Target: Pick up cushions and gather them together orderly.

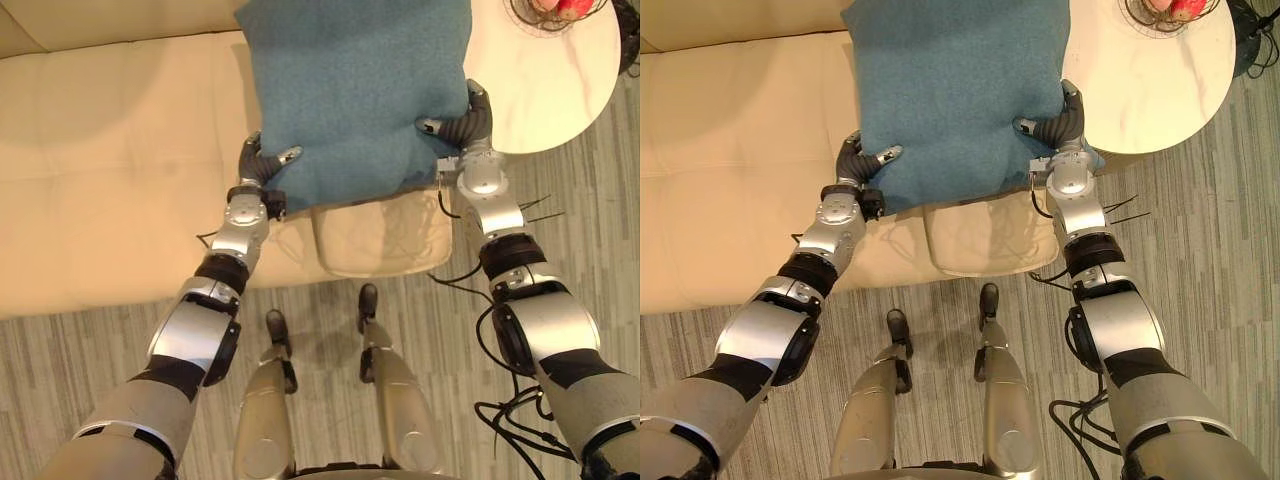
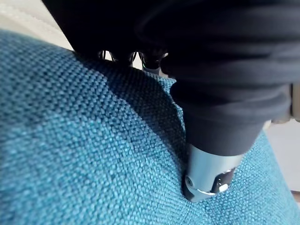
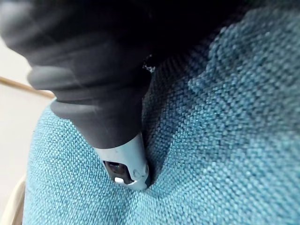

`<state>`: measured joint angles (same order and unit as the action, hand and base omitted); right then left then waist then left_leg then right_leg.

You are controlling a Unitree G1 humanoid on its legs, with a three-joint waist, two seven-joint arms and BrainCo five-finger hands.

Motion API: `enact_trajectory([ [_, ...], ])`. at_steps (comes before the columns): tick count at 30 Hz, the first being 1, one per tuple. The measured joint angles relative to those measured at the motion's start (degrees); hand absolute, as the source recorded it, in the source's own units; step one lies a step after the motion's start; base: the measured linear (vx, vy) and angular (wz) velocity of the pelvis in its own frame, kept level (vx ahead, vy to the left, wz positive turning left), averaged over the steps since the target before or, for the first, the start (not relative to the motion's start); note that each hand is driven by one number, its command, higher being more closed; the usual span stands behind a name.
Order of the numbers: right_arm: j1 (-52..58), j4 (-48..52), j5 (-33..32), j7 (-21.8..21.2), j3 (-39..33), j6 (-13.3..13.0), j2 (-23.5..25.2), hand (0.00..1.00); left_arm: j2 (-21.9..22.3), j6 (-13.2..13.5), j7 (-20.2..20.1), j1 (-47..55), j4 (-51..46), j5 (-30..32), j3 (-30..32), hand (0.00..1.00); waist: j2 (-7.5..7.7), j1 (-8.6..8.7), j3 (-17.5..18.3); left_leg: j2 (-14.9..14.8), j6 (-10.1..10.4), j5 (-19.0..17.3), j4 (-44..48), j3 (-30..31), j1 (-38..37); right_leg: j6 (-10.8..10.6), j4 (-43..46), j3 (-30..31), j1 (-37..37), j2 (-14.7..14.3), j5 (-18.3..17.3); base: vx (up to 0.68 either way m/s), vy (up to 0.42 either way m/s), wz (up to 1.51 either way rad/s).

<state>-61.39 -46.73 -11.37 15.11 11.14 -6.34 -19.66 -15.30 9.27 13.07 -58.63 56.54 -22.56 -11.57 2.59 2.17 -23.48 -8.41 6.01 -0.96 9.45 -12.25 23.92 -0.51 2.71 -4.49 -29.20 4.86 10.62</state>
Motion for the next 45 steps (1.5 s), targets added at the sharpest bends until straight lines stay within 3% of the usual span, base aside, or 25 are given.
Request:
enact_trajectory([
  [7, 15.55, 17.45, -2.15, -0.1, 3.38, -1.3, 0.81, 1.0, -2.71, 0.28, 2.02, 8.03, -15.32, -1.7, 1.13, 1.0, 0.0, 0.01, 0.01, -0.97, 0.54, 0.39, -1.79, -0.8, -3.8, 0.0, -1.85, 1.04, 3.38, -1.33, -0.01, 0.01, -0.071, -0.08],
  [15, 37.44, 37.2, -3.92, -1.72, 4.65, -2.2, 3.21, 1.0, -0.2, 1.43, 2.58, 33.04, -39.28, -1.21, 2.54, 1.0, -0.17, -0.16, 0.75, -1.58, 1.29, -0.25, -3.53, -1.84, -11.8, -0.02, -4.55, 1.37, 11.61, -2.78, -0.04, 0.04, -0.023, -0.04],
  [20, 52.18, 47.66, -7.13, -6.27, 7.52, -2.91, 4.26, 1.0, 3.65, 2.39, 2.68, 53.63, -50.03, 0.54, 2.58, 1.0, -0.84, -0.87, 6.59, -1.67, 1.34, -1.85, -3.87, -2.2, -16.06, -0.28, -7.0, 1.67, 16.58, -2.92, -0.28, 0.02, 0.012, -0.04],
  [23, 59.95, 51.6, -8.8, -8.2, 10.02, -4.54, 5.67, 1.0, 6.21, 3.19, 2.07, 67.34, -57.51, 0.58, 2.53, 1.0, -2.31, -2.31, 11.26, -1.36, 1.22, -1.97, -5.62, -3.41, -19.95, -1.1, -7.0, 2.93, 18.99, -2.92, -0.9, 0.02, 0.025, -0.17],
  [27, 61.29, 52.77, -8.68, -9.6, 12.2, -5.93, 6.76, 1.0, 6.15, 5.35, 2.01, 72.19, -59.94, 0.74, 2.78, 1.0, -3.0, -4.42, 13.14, -0.96, 0.97, -2.23, -4.48, -4.44, -20.41, -1.38, -5.76, 4.36, 18.66, -2.28, -0.7, -0.07, 0.031, -0.13],
  [30, 59.95, 52.76, -8.21, -9.82, 12.2, -6.8, 7.35, 1.0, 6.15, 6.4, 2.01, 71.95, -59.96, 0.75, 2.77, 1.0, -2.97, -4.65, 13.22, -0.84, -0.67, -3.61, 1.29, -2.99, -15.38, -3.78, -1.07, 4.58, 15.08, -1.16, -0.97, -0.21, 0.052, 0.14],
  [31, 59.45, 52.65, -8.14, -9.81, 12.18, -6.86, 7.04, 1.0, 6.25, 6.38, 1.97, 71.64, -59.88, 0.86, 2.71, 1.0, -3.52, -4.35, 13.28, -1.61, -1.65, -3.52, 2.37, -2.24, -13.55, -6.32, 1.8, 5.06, 14.07, -1.34, -3.05, -0.17, 0.032, 0.62],
  [32, 59.53, 51.98, -8.23, -9.79, 12.14, -7.02, 6.81, 1.0, 6.15, 6.21, 1.9, 70.76, -59.34, 0.88, 2.68, 1.0, -3.81, -3.73, 13.25, -1.59, -2.24, -2.96, 3.86, 0.32, -12.68, -2.58, 16.27, 6.2, 11.45, -0.62, -12.41, -0.13, 0.008, 0.91],
  [33, 59.54, 51.13, -8.26, -9.79, 12.13, -7.19, 6.94, 1.0, 6.1, 6.19, 1.89, 70.61, -58.9, 0.89, 2.66, 1.0, -3.76, -3.45, 13.28, -1.26, -2.25, -2.63, 4.28, 2.19, -12.58, -2.51, 22.65, 6.19, 11.49, -0.33, -16.09, -0.08, -0.05, 1.3],
  [34, 59.51, 49.11, -8.41, -9.8, 12.12, -7.62, 7.12, 1.0, 6.04, 6.13, 1.87, 70.91, -58.5, 0.89, 2.67, 1.0, -4.1, -3.35, 13.18, -0.42, -1.93, -1.99, 4.7, 5.22, -12.68, -5.15, 30.75, 6.28, 13.49, 0.24, -20.83, -0.09, -0.15, 1.38],
  [35, 59.37, 47.08, -8.66, -9.8, 12.12, -8.21, 7.28, 1.0, 6.04, 6.12, 1.83, 71.08, -58.51, 1.04, 2.66, 1.0, -3.5, -3.9, 13.71, 0.58, -1.68, -0.75, 4.58, 8.22, -11.84, -5.22, 32.96, 6.48, 16.28, 0.25, -24.07, -0.13, -0.196, 1.31],
  [37, 58.6, 45.65, -9.25, -9.8, 12.02, -8.52, 7.27, 1.0, 6.11, 6.15, 1.84, 70.98, -58.75, 1.73, 2.65, 1.0, -2.85, -5.16, 15.02, 1.34, -0.83, 1.75, 3.68, 11.54, -8.84, -3.72, 28.32, 6.07, 16.92, -0.64, -26.26, -0.19, -0.24, 1.05],
  [38, 58.06, 45.39, -9.63, -9.81, 11.39, -8.77, 6.86, 1.0, 6.73, 6.16, 1.84, 70.97, -58.8, 1.98, 2.26, 1.0, -5.25, -6.59, 16.36, 0.83, -0.56, 5.86, -0.73, 14.64, -5.54, -2.69, 20.99, 4.43, 16.75, -2.18, -26.77, -0.28, -0.22, 1.07],
  [39, 57.57, 44.79, -10.16, -9.8, 10.96, -8.85, 6.63, 1.0, 7.57, 6.13, 1.84, 71.06, -58.83, 1.98, 2.02, 1.0, -7.61, -6.6, 16.25, 0.08, -1.85, 8.11, -3.35, 17.17, -4.24, -1.8, 18.92, 2.04, 16.68, -3.59, -24.86, -0.26, -0.153, 1.0],
  [41, 57.43, 42.06, -10.79, -9.69, 10.36, -8.76, 6.74, 1.0, 8.45, 5.8, 1.84, 71.28, -58.83, 1.97, 1.57, 1.0, -9.34, -6.76, 16.18, -1.28, -2.62, 9.48, -7.46, 17.5, -4.37, -0.69, 19.83, -0.88, 15.81, -4.64, -23.71, -0.22, -0.133, 0.74],
  [42, 57.69, 40.6, -10.79, -8.76, 9.43, -7.99, 6.76, 1.0, 8.47, 5.46, 1.84, 71.22, -58.82, 1.93, 0.69, 1.0, -9.3, -6.26, 16.15, -2.59, -5.37, 6.48, -9.83, 12.84, -4.8, 0.45, 19.83, -3.3, 16.03, -4.08, -22.94, -0.28, -0.118, 1.0],
  [43, 57.84, 40.19, -10.69, -7.91, 7.73, -7.83, 6.81, 1.0, 8.44, 5.46, 1.55, 70.69, -58.94, 1.94, -0.65, 1.0, -7.99, -6.08, 15.5, -2.83, -5.17, 1.84, -8.08, 6.17, -3.91, 1.02, 18.67, -5.33, 16.32, -1.54, -22.14, -0.26, -0.098, 1.02],
  [45, 58.72, 40.22, -10.52, -7.44, 5.36, -7.82, 6.86, 1.0, 8.49, 5.2, 0.54, 70.49, -58.79, 1.9, -2.81, 1.0, -6.6, -5.39, 14.96, -2.28, -5.4, 2.06, 1.02, -0.94, -3.4, 1.01, 17.29, -7.79, 16.91, 1.56, -20.95, -0.22, -0.04, 0.97],
])
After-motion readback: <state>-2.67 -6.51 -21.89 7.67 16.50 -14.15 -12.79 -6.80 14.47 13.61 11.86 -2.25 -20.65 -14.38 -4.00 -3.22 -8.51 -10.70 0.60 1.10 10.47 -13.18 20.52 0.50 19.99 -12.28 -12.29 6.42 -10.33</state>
